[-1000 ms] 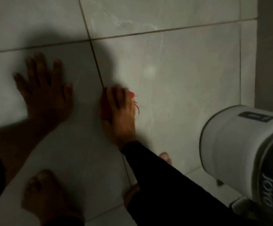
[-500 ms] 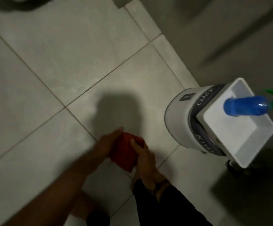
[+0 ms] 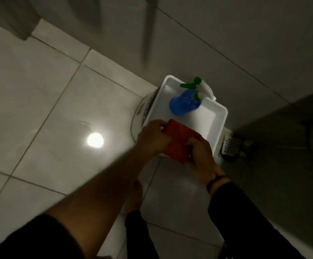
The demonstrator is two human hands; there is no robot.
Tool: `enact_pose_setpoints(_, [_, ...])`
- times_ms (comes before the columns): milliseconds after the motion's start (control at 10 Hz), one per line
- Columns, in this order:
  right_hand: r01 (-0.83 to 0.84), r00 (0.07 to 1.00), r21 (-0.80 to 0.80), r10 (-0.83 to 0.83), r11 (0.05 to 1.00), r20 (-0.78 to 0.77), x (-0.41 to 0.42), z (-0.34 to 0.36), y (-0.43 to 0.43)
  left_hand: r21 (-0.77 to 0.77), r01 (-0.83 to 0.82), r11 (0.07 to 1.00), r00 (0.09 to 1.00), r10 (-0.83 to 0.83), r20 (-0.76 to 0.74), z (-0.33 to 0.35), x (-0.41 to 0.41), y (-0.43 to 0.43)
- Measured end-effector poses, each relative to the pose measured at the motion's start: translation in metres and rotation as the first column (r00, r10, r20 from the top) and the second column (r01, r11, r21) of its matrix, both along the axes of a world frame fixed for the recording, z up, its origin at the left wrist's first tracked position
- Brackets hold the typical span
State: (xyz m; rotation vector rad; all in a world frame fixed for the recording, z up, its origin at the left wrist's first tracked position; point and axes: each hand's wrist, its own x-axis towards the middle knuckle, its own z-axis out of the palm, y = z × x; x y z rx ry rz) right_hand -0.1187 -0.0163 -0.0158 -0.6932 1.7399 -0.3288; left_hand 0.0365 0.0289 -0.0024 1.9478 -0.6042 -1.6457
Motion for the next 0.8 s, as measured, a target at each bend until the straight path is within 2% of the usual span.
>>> enact_pose_setpoints(100, [-0.055,0.997,0.002,0.055,0.998,-0.049,-0.017,-0.034,-0.038,0.034,0.079,0.996,0.981,-0.084,0.177,-0.027,-0.02,-0.045])
enact_pose_setpoints(200, [-0.067,0.994,0.038,0.071,0.997,-0.085,-0.02,-0.055,-0.052,0.07,0.146,0.987,0.946,-0.16,0.281,-0.049,-0.026,-0.062])
enact_pose_setpoints(300, [-0.078,0.982,0.038,0.083,0.996,-0.172,-0.021,-0.078,-0.06,0.156,0.266,0.951,0.866,-0.307,0.394,-0.076,-0.032,-0.072])
enact_pose_setpoints(400, [-0.159,0.948,0.033,0.162,0.987,-0.273,-0.019,-0.086,-0.061,0.181,0.283,0.942,0.817,-0.336,0.47,-0.084,-0.031,-0.073])
enact_pose_setpoints(600, [-0.372,0.788,-0.041,0.292,0.927,-0.542,-0.015,-0.082,-0.06,0.118,0.274,0.955,0.732,-0.286,0.619,-0.065,-0.048,-0.067])
enact_pose_setpoints(700, [-0.395,0.779,-0.072,0.292,0.916,-0.555,-0.009,-0.064,-0.053,0.054,0.317,0.947,0.69,-0.269,0.672,-0.047,-0.044,-0.058])
enact_pose_setpoints(800, [-0.307,0.836,-0.157,0.187,0.938,-0.516,0.006,-0.014,-0.026,0.005,0.324,0.946,0.645,-0.225,0.73,-0.006,-0.028,-0.015])
